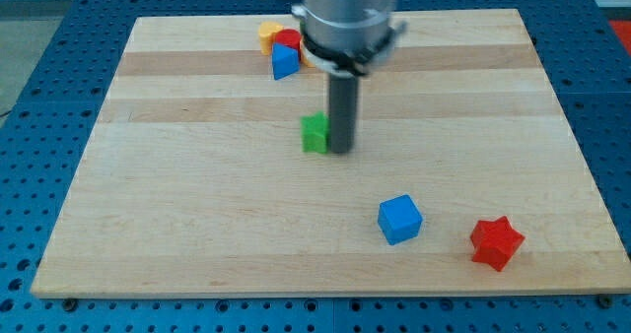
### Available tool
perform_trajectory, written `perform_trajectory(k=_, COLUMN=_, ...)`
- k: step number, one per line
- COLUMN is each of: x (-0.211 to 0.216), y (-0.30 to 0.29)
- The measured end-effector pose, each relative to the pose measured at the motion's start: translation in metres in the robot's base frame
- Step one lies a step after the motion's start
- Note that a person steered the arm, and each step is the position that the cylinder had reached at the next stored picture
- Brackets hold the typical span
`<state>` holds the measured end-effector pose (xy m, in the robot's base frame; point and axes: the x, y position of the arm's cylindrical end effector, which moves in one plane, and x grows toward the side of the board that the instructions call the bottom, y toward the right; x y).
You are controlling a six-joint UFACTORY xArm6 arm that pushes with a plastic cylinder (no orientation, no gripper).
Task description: Push the green star into the yellow heart
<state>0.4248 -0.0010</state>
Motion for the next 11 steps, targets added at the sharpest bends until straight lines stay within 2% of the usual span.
perform_trajectory(k=1, x=-0.022, y=-0.04)
perform_trajectory(k=2, x=0.041, y=-0.002)
perform_trajectory(k=3, x=0.023, y=-0.049)
perform_trajectory(k=4, x=-0.025, y=-0.091)
perform_trajectory(k=5, x=-0.045, y=-0.08)
perform_trajectory(k=6, x=-0.059, y=-0.095)
perform_trajectory(k=7, x=-0.035, y=-0.11)
perform_trajectory(k=8, x=-0.056, y=-0.129)
perform_trajectory(k=9, x=-0.072, y=-0.097)
perform_trajectory(k=10, x=-0.1, y=-0.094)
perform_trajectory(k=11, x=-0.084, y=-0.094)
